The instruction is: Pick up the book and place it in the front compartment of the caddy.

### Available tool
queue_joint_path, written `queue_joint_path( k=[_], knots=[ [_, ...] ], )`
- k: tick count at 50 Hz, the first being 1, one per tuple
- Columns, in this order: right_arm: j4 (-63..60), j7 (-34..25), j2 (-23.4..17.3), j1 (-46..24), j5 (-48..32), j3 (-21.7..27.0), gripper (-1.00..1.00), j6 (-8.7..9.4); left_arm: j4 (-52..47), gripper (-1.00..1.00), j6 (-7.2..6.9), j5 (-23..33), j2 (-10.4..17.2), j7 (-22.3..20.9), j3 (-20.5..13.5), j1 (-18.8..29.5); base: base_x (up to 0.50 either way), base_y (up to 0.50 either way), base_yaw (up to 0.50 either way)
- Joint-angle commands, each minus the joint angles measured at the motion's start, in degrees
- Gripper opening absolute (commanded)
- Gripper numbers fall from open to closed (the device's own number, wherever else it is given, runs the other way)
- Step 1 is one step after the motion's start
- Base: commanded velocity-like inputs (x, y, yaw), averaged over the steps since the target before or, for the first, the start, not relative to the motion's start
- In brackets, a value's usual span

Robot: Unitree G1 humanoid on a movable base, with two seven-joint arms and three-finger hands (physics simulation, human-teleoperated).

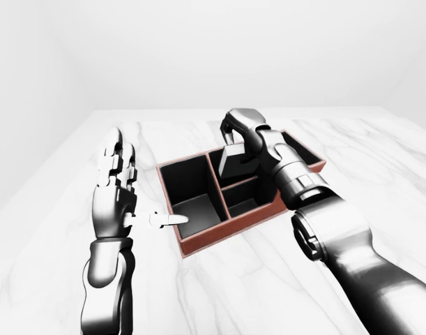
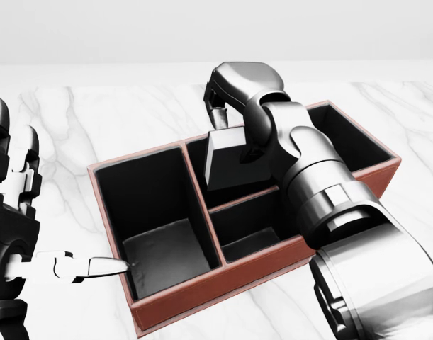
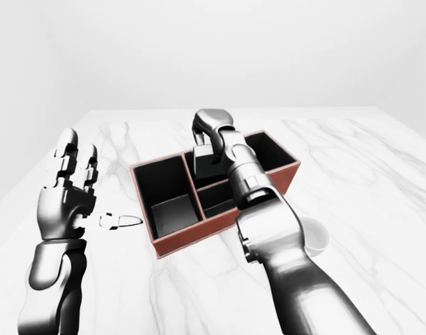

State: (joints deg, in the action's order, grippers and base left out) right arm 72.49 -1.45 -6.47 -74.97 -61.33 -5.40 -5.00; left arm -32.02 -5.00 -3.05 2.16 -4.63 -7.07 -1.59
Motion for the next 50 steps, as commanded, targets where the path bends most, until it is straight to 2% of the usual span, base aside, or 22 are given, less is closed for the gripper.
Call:
queue_joint_path(
  k=[1, 31, 50],
  knots=[
    [0.11, 2.61, 0.00, -0.90, -0.12, 1.15, -1.00, 0.00, 0.02, 1.00, 0.00, 0.03, -0.04, 0.00, 0.05, -0.06, 0.00, 0.00, 0.00],
    [1.91, 7.89, 0.61, 0.89, -1.93, 0.90, -1.00, 0.00, -0.09, 1.00, 0.00, -0.06, 0.01, 0.02, -0.02, 0.07, 0.00, 0.00, 0.00],
    [1.93, 8.36, 1.15, 1.72, -2.18, 0.88, -1.00, 0.00, 0.56, 1.00, 0.00, -0.02, -0.01, 0.03, 0.08, 0.18, 0.00, 0.00, 0.00]
  ],
)
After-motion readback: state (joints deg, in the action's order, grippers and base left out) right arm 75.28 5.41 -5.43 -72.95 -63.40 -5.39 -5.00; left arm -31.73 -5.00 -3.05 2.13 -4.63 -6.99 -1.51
